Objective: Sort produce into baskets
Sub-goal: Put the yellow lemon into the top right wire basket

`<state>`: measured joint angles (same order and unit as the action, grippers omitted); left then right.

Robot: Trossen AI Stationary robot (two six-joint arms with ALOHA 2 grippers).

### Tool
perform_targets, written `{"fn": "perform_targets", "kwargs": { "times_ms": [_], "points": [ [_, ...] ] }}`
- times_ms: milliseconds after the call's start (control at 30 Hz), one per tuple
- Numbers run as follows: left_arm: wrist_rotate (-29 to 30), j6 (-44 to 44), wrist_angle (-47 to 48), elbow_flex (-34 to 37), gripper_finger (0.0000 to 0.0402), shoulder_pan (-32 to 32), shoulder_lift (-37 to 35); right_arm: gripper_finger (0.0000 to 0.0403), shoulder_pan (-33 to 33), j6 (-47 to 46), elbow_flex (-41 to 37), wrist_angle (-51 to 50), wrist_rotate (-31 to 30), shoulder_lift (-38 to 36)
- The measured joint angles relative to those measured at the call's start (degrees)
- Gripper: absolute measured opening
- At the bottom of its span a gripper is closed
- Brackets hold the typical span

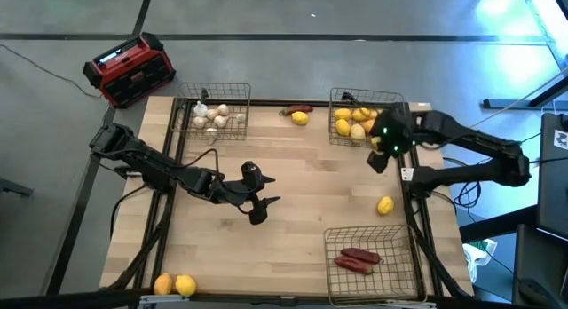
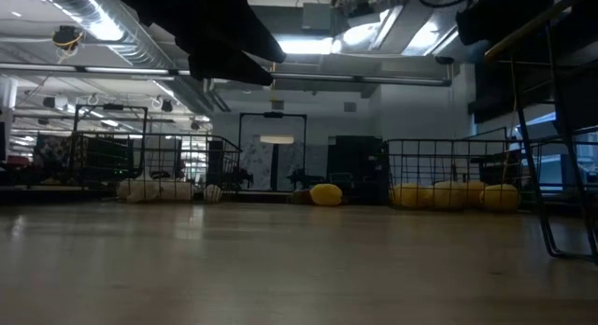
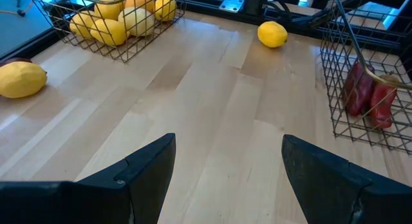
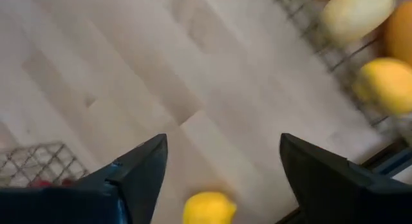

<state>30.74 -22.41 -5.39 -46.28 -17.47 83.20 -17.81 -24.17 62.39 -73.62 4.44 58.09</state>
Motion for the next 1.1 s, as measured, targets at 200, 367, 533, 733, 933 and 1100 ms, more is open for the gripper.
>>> {"fn": "perform_targets", "kwargs": {
  "times_ms": [200, 367, 533, 733, 933, 1100],
  "points": [
    [0.0, -0.1, 0.1, 0.0, 0.028, 0.0, 0.0, 0.0296, 10.8, -13.0, -4.3, 0.1, -0.8, -0.1],
    [0.0, -0.2, 0.2, 0.0, 0.028, 0.0, 0.0, 0.0296, 18.4, -22.3, -8.4, 1.7, -2.5, -0.1],
    [0.0, -0.2, 0.2, 0.0, 0.028, 0.0, 0.0, 0.0296, 23.9, -33.4, -11.8, 3.0, -2.1, -0.1],
    [0.0, -0.4, 0.0, 0.0, 0.028, 0.0, 0.0, 0.0296, 29.1, -47.8, -16.8, 4.6, 0.2, 0.0],
    [0.0, -0.3, 0.0, 0.0, 0.028, 0.0, 0.0, 0.0296, 33.1, -56.9, -20.5, 6.8, 2.3, 1.4],
    [0.0, 0.2, 0.1, 0.0, 0.028, 0.0, 0.0, 0.0296, 34.8, -61.8, -21.6, 6.3, 2.3, 4.1]
  ]
}}
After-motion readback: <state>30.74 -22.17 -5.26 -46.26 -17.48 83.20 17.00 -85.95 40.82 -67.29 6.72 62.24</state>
